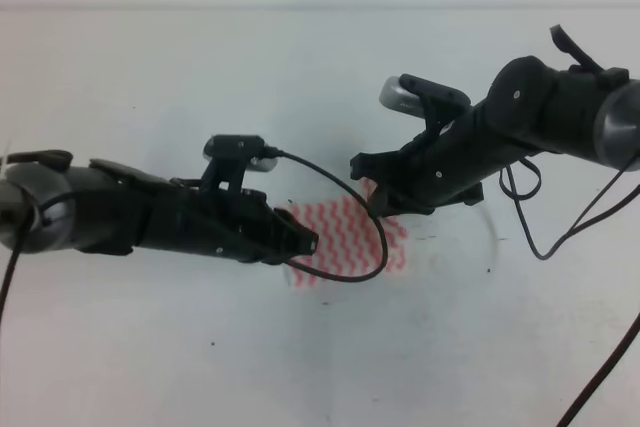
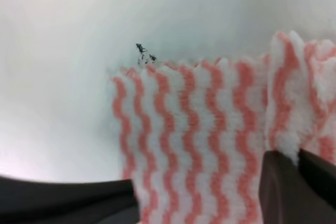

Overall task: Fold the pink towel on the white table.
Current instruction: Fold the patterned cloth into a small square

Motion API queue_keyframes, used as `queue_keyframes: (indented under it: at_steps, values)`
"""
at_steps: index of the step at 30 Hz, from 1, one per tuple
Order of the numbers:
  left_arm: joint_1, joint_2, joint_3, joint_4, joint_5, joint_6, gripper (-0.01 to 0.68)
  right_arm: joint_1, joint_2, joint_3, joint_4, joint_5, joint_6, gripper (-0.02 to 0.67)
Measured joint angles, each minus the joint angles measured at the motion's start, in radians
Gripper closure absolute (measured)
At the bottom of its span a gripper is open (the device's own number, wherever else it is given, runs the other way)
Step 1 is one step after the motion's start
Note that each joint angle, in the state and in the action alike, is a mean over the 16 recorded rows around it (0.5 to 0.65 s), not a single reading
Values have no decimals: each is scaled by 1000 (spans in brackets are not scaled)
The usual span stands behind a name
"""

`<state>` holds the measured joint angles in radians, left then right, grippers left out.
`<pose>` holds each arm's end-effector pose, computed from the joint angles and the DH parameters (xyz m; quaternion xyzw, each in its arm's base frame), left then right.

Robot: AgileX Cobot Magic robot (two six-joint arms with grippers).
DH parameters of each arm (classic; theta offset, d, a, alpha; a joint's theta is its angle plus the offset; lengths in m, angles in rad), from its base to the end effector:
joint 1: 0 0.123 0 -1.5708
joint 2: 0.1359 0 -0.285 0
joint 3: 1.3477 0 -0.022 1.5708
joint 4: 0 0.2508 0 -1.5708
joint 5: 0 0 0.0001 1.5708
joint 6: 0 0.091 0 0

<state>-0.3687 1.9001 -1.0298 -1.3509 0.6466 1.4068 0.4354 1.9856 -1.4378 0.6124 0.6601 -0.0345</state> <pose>0.3203 -0.1812 0.1567 0.3064 0.8569 -0.3295 0.2516 0.3742 0.2095 0.2012 -0.0307 0.9483 0.2710 0.1621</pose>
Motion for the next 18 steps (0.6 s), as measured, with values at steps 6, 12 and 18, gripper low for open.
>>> queue_keyframes:
  at_steps: [6, 12, 18]
  values:
    - [0, -32, 0, 44, 11, -18, 675, 0, -1, 0, 0, 0, 0, 666]
    - [0, -29, -1, 94, 19, -46, 675, 0, 0, 0, -1, 4, 0, 666]
    - [0, 6, -1, 118, 16, -61, 676, 0, 0, 0, -2, 6, 0, 666]
